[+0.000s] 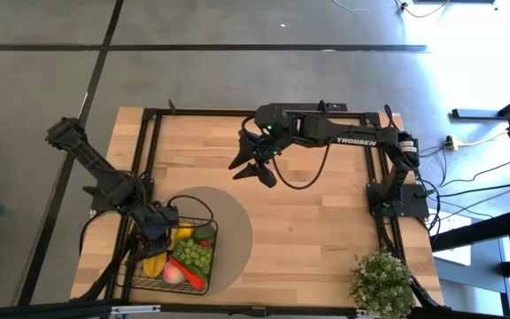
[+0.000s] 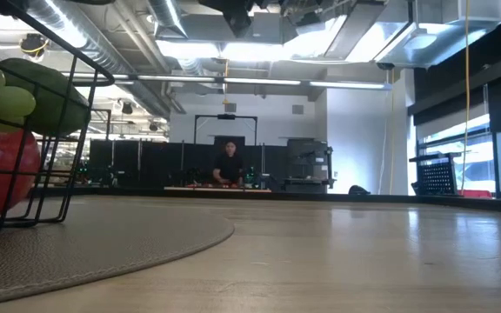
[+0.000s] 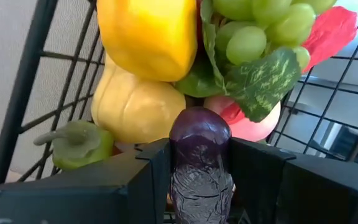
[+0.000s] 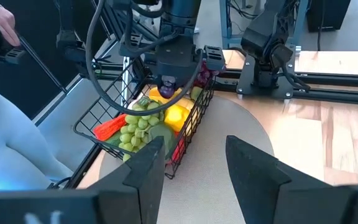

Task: Build produce basket
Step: Put the purple eggplant into the wire basket

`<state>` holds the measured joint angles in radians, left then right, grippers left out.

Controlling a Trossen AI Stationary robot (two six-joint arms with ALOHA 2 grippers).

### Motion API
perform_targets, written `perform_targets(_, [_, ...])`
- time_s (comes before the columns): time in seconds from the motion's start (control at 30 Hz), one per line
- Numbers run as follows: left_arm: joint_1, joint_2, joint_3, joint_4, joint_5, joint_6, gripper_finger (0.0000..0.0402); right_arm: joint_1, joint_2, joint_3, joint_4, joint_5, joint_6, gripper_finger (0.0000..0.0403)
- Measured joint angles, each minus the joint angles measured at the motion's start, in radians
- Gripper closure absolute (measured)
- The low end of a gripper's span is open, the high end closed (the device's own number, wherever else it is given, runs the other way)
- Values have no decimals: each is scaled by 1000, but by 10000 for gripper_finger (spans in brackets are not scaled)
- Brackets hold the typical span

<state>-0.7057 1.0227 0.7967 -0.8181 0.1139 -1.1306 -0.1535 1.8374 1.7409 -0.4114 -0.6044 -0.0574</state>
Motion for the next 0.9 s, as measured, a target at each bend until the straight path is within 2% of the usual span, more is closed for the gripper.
perform_targets(0.23, [1, 0, -4, 0, 13, -27, 272, 0, 0, 0, 2, 0, 0, 240])
perform_targets(0.4, [16, 0, -4, 7, 117, -32, 271, 0, 0, 0, 4, 1, -3, 240])
perform_targets(0.6, [17, 0, -4, 7, 101, -12, 284, 0, 0, 0, 4, 1, -3, 240])
perform_targets(0.73, [17, 0, -4, 6, 64, -12, 272, 0, 0, 0, 3, 1, -3, 240])
perform_targets(0.9, [17, 0, -4, 7, 67, -16, 253, 0, 0, 0, 3, 1, -4, 240])
